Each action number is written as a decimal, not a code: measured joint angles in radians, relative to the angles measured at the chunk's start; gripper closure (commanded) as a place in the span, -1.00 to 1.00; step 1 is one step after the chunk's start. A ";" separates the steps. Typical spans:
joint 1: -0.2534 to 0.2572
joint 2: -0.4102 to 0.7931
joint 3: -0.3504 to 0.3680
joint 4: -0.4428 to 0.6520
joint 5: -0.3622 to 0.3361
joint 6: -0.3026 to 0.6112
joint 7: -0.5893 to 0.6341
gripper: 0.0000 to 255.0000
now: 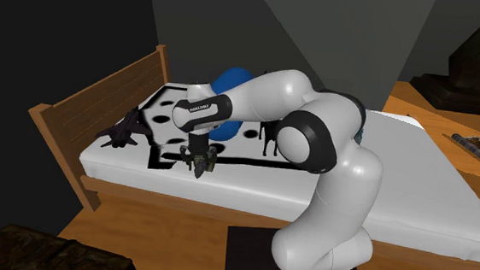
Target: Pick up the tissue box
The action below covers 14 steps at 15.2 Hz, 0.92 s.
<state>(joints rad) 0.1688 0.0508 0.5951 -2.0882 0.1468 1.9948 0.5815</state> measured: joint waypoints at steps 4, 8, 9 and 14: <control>0.000 0.001 0.000 -0.001 -0.001 0.002 0.000 1.00; 0.000 0.002 0.000 0.000 -0.001 0.003 0.001 1.00; 0.000 0.001 0.000 -0.001 -0.001 0.003 0.000 1.00; -0.003 -0.025 -0.001 0.029 0.012 -0.050 -0.003 1.00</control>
<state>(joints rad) 0.1659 0.0255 0.5940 -2.0596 0.1583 1.9444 0.5790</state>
